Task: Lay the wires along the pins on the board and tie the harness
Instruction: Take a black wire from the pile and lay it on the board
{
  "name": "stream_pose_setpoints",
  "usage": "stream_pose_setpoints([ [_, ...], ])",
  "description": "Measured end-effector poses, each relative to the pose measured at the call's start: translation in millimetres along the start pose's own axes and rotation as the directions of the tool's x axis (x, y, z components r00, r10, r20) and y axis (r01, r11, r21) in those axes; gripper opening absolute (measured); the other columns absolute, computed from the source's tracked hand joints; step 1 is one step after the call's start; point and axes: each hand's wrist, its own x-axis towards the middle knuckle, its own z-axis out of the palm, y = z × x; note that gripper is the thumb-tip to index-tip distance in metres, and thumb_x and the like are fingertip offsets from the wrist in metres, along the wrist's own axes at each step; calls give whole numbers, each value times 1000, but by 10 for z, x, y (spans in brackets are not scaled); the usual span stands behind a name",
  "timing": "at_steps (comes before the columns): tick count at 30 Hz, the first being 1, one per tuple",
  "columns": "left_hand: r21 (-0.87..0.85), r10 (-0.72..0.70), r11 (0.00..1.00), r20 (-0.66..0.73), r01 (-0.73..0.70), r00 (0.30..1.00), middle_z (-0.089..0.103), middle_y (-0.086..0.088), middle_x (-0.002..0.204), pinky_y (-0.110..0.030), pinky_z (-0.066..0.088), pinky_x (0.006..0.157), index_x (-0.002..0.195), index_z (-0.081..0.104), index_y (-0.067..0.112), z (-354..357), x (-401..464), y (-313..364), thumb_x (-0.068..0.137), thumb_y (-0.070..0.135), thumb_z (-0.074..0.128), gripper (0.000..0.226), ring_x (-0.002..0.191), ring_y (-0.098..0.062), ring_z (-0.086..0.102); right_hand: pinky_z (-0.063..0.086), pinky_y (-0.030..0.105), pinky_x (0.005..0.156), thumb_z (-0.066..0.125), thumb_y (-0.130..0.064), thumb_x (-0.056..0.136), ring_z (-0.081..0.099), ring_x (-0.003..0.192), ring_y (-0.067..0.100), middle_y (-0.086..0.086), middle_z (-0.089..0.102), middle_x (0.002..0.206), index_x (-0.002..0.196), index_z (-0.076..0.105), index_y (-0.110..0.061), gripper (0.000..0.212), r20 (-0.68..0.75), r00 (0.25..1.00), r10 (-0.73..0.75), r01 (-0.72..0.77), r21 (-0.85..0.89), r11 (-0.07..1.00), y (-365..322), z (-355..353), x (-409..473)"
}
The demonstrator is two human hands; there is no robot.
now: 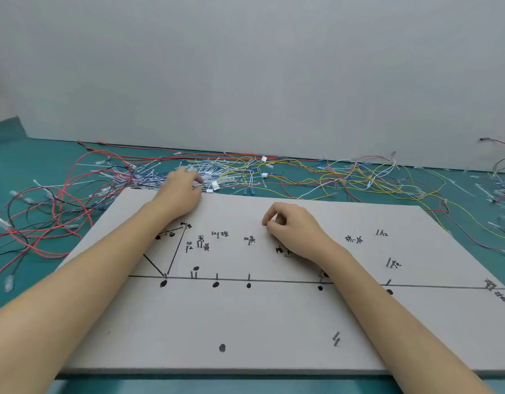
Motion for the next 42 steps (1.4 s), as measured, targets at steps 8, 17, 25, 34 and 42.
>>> stream_pose_setpoints([
  [8, 368, -285, 881, -89, 297, 954, 53, -23, 130, -45, 40, 98, 127, 53, 2, -232, 54, -535, 94, 14, 43, 36, 121, -40, 48, 39, 28, 61, 51, -17, 85, 52, 65, 5, -11, 54, 66, 81, 63, -29, 17, 1, 1000, 7, -7, -8, 1000, 26, -7, 12],
  [17, 202, -293, 925, -158, 321, 943, 65, -13, 114, -48, 31, 99, 100, 72, 23, -253, 138, -650, 94, 35, 54, 22, 120, -36, 46, 38, 28, 60, 51, -17, 84, 51, 64, 4, -11, 54, 65, 79, 61, -31, 18, 6, 1000, 11, -11, -7, 1000, 17, -5, 9],
  [25, 214, -48, 975, -37, 55, 998, 57, -11, 131, -46, 37, 100, 124, 62, 20, -213, 226, -455, 98, 32, 49, 31, 125, -33, 45, 38, 28, 60, 51, -16, 84, 50, 63, 4, -11, 53, 63, 80, 62, -29, 18, 4, 1000, 6, -6, -13, 1000, 14, -3, 6],
  [34, -7, -139, 990, 4, 139, 990, 65, -15, 113, -46, 45, 94, 112, 65, 15, -107, 261, -287, 99, 33, 49, 27, 107, -34, 57, 38, 28, 61, 51, -16, 85, 50, 64, 3, -11, 53, 64, 80, 62, -30, 18, 1, 1000, 7, -7, -19, 1000, 8, -11, -4],
  [42, -89, -100, 992, -192, 84, 976, 59, -13, 102, -44, 45, 85, 94, 65, 15, -127, 247, -367, 84, -6, 50, 28, 101, -34, 53, 39, 29, 62, 51, -16, 85, 50, 64, 5, -11, 53, 65, 81, 62, -29, 18, 8, 1000, 1, -1, -20, 1000, 5, -13, 0],
])
